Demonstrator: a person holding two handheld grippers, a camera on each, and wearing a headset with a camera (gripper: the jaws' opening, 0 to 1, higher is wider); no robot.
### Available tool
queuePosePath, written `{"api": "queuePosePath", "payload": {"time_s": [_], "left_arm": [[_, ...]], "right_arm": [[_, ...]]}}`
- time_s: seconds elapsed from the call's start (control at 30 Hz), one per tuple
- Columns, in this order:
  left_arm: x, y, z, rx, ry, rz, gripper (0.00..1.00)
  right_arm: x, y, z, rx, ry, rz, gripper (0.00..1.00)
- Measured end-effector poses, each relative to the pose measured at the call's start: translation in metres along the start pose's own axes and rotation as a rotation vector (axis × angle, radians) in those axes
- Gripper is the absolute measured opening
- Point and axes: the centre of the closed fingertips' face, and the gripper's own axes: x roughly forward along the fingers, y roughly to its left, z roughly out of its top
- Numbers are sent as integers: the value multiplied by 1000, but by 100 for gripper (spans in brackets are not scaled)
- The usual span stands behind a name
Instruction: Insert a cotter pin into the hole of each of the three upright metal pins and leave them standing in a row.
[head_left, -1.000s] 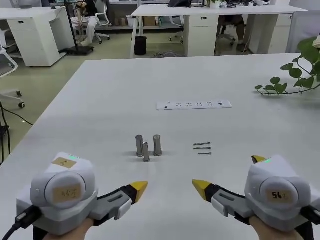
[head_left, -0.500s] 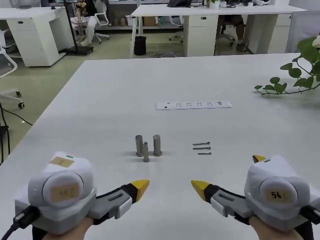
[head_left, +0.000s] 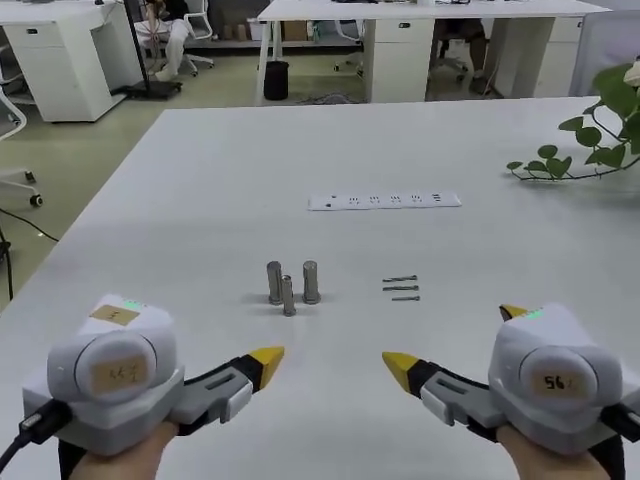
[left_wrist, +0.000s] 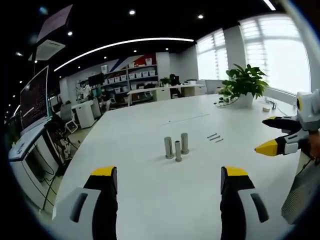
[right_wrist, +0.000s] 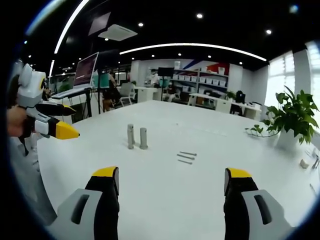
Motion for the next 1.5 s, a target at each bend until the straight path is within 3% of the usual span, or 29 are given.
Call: {"api": "queuePosePath", "payload": {"time_s": [0.17,0.37,0.73,0.9,0.93,1.0,1.07,1.13,1.2,1.27,1.5], "left_arm": [[12,4,-2,0,-9,-14,74],[29,2,0,8,-26,-45,63],[72,-14,-1,50,-19,-120,52],[91,-23,-4,71,4,-151,46],[96,-26,-7,76,26,-164,45],[102,-27,-7,79,19,-167,43],[110,-30,-11,106,55,-182,42],[118,-32,-9,116,32,-191,40],[123,-35,-5,90,11,-205,38],[130,-36,-9,92,35,-213,35],[146,-39,-15,111,39,-225,25]], "right_arm": [[0,1,0,-1,1,7,83],[2,8,1,3,-3,34,82],[5,19,-1,1,3,78,80],[5,25,-2,14,5,102,79],[6,26,-3,14,8,106,79],[6,27,-4,10,13,109,79],[6,28,-4,12,15,115,79],[6,28,-6,14,22,118,79],[7,28,-7,12,27,120,79],[7,28,-8,18,31,121,79],[7,24,-10,35,39,111,78]]}}
